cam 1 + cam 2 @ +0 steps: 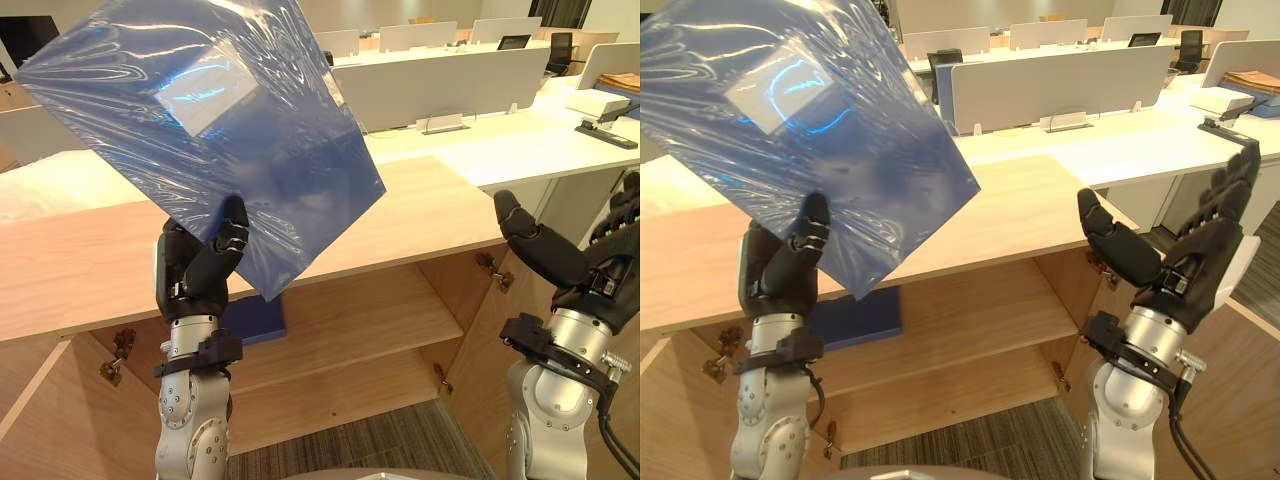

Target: Walk over to the cabinet, pick up the folder, carry it to the office cabinet, place the folder inside the office cabinet, then close the office cabinet door

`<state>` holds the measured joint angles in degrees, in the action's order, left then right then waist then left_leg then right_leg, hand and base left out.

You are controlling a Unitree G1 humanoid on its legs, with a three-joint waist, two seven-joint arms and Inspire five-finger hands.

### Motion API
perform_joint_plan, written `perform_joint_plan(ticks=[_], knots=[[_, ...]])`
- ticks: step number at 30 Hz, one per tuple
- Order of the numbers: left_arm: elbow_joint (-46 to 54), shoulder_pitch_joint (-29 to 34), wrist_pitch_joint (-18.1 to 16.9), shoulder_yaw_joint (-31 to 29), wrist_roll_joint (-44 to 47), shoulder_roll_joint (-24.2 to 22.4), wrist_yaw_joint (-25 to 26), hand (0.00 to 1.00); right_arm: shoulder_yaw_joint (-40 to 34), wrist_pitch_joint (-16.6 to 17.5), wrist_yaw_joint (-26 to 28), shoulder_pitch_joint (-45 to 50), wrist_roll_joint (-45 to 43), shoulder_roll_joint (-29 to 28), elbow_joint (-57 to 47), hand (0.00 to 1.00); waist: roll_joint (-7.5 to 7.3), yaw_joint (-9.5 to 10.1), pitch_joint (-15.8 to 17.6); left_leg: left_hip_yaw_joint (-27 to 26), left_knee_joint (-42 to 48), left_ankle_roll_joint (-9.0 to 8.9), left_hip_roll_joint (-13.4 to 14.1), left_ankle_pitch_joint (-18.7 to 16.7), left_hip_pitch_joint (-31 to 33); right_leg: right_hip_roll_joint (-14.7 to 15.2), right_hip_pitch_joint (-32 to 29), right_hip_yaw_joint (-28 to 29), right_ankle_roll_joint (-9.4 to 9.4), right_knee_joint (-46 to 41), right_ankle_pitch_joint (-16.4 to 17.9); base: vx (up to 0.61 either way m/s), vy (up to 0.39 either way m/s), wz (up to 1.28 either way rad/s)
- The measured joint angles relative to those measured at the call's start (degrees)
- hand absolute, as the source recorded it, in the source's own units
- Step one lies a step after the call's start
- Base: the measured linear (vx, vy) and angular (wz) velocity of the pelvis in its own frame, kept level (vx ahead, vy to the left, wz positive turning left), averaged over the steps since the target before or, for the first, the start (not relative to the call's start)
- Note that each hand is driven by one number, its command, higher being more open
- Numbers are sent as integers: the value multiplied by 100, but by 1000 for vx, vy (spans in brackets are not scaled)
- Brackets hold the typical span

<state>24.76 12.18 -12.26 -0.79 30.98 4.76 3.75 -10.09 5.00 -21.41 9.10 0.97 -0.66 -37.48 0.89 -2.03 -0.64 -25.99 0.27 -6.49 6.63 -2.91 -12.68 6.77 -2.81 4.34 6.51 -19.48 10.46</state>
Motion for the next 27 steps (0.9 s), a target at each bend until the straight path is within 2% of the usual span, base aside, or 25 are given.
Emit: perform_joint_plan(ticks=[4,9,10,16,22,27], knots=[[-301,-21,58,-62,8,345,-325,0,-3,331,751,-279,-1382,545,274,100,-71,-2,-42,11,1,51,-52,6,71,47,21,8,29,182,-142,-34,43,0],[-601,-84,160,-66,103,715,-682,0,78,372,1535,-747,-2741,1530,1284,100,-129,-2,-31,77,-1,116,-115,0,61,114,161,-27,66,413,-269,-43,39,6],[-652,-115,167,-67,111,869,-759,0,216,361,1746,-870,-3216,1830,1619,100,-149,1,-18,100,-1,128,-118,2,74,118,189,-42,64,495,-320,-43,20,4],[-745,-281,170,-63,371,1295,-1137,0,819,117,2503,-1388,-4427,2866,2378,100,-198,20,14,153,0,167,-140,27,161,134,199,-68,64,635,-436,-15,3,3],[-741,-474,170,58,982,1969,-1534,0,1295,-18,2927,-1660,-5537,3777,2642,100,-280,17,67,190,-10,190,-163,29,157,166,249,-99,64,678,-463,-11,0,2],[-717,-477,171,225,1234,2359,-1763,0,1409,-111,3192,-1683,-5870,4210,2712,100,-312,8,89,223,-63,234,-221,47,128,222,301,-130,92,726,-486,-20,9,4]])
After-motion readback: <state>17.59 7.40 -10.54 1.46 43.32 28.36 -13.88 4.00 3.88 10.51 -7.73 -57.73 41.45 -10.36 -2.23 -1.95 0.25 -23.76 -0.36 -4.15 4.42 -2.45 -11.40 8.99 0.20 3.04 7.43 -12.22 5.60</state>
